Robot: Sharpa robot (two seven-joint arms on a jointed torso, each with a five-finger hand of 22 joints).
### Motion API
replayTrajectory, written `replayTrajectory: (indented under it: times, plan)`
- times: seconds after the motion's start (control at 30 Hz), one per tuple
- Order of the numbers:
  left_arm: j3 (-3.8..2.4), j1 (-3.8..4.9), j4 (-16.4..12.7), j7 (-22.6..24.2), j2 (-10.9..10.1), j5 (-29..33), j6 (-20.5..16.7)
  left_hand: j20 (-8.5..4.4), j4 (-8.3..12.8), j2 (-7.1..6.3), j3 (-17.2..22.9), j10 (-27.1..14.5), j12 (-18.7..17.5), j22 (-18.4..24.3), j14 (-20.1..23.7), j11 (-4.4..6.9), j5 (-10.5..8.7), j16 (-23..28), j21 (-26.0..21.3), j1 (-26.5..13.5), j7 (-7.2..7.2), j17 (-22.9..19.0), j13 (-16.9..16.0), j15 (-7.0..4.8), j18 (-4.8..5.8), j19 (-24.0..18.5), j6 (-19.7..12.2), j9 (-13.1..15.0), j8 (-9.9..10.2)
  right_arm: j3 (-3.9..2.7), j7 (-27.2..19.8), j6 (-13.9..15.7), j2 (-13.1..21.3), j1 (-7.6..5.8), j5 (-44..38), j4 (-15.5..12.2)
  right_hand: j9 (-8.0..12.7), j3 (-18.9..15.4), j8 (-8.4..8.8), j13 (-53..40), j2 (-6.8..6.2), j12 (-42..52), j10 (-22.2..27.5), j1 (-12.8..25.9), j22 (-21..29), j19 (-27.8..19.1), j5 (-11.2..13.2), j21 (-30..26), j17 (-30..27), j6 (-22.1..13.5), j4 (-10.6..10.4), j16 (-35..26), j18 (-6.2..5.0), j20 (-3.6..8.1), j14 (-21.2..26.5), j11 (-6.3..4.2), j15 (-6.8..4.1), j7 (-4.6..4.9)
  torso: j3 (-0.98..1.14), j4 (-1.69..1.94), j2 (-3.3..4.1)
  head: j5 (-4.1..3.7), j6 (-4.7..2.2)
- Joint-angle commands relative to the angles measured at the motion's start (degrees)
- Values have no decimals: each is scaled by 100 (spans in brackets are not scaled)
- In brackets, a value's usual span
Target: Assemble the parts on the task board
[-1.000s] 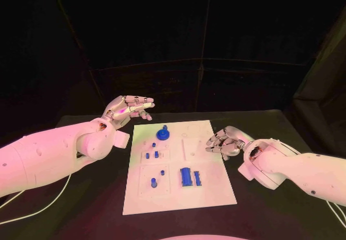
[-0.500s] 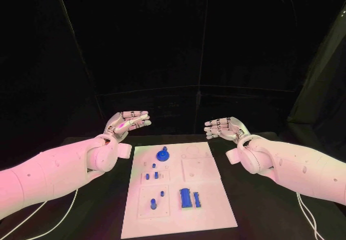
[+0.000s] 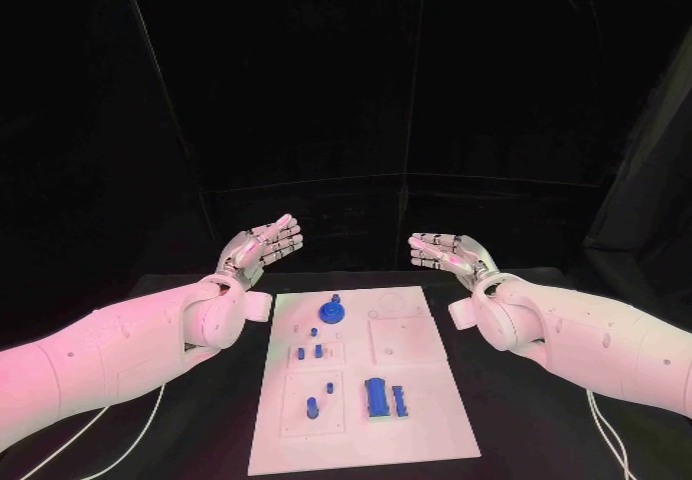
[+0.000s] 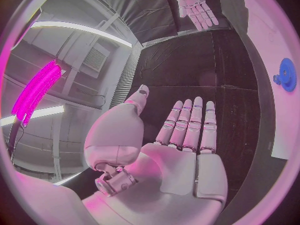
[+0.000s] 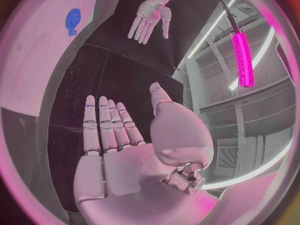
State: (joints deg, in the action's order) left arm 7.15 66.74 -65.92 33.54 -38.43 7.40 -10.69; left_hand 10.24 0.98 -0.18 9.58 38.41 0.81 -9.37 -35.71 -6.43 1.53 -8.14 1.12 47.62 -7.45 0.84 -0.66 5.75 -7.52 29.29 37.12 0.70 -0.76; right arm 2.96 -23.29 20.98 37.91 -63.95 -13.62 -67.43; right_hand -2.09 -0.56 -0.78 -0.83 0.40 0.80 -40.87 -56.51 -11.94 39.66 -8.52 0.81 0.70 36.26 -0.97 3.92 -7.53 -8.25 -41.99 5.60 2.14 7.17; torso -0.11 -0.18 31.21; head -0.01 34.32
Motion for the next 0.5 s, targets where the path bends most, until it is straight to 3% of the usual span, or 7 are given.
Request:
replayTrajectory:
  times: [0.03,0.1,0.17,0.2,0.23,0.47,0.5]
  plan:
    - [-84,-74,-325,-67,-70,-182,-725,-326,-98,18,-302,-1224,-81,298,1139,206,-153,259,-112,-1519,238,-84,66,-575,225,-935,-1184,-70,76,-48,-210,674,115,55,393,-400,209,56,78,83,-40,-80,1315,1819,384,-1277,271,-81,-70,-1168,97,-392,226,266,1352,-560,-214,-230,11,18,-3,1,6]
    - [-163,-147,-587,-106,-140,-253,-1055,-389,-98,18,-362,-1454,-81,354,1351,643,-153,306,-112,-1803,282,-84,66,-575,242,-1110,-1405,-70,76,-92,-289,966,215,112,565,-729,209,56,78,83,-40,-80,1543,2134,451,-1498,319,-81,-70,-1370,97,-392,226,311,1587,-560,-214,-271,11,18,-3,1,6]
    - [-248,-226,-868,-147,-215,-328,-1409,-437,-98,18,-403,-1636,-81,399,1523,643,-153,344,-112,-2030,317,-84,66,-575,288,-1250,-1583,-70,76,-138,-370,1268,319,172,744,-1071,209,56,78,83,-40,-80,1728,2392,505,-1678,361,-81,-70,-1536,97,-392,289,348,1778,-560,-214,-305,11,18,-3,1,6]
    - [-294,-268,-1016,-169,-255,-368,-1596,-451,-98,18,-418,-1689,-81,412,1575,643,-153,354,-112,-2097,328,-84,66,-575,287,-1291,-1634,-70,76,-160,-409,1414,369,201,830,-1236,209,56,78,83,-40,-80,1796,2486,525,-1745,374,-81,-70,-1598,97,-392,289,363,1849,-560,-214,-717,11,18,-3,1,6]
    - [-361,-331,-1240,-202,-315,-428,-1877,-489,-98,18,-452,-1831,-81,446,1701,643,-153,386,-112,-2270,745,-84,66,-575,287,-1397,-1769,-70,76,-190,-462,1611,437,240,947,-1458,209,56,78,83,-40,-80,1954,2704,572,-1898,408,-81,-70,-1737,97,-392,289,395,2011,-560,-214,-717,11,18,-3,1,6]
    - [-603,-554,-2034,-320,-527,-641,-2878,-621,-98,18,-958,-2325,-81,937,2163,643,-153,814,-112,-2881,745,-84,66,-575,752,-1773,-2242,-70,76,-278,-619,2198,638,356,1294,-2121,209,56,78,83,-40,-80,2471,3419,723,-2398,852,-81,-70,-2194,97,-392,351,825,2543,-560,-214,-717,11,18,-3,1,6]
    - [-637,-586,-2147,-337,-558,-671,-3020,-1024,-98,18,-958,-2404,-81,937,2236,643,-153,814,-112,-2981,745,-84,66,-575,752,-1834,-2324,-70,76,-288,-636,2259,659,368,1330,-2190,209,56,78,83,-40,-80,2549,3526,745,-2476,852,-81,-70,-2265,97,-392,753,825,2621,-560,-214,-717,11,18,-3,1,6]
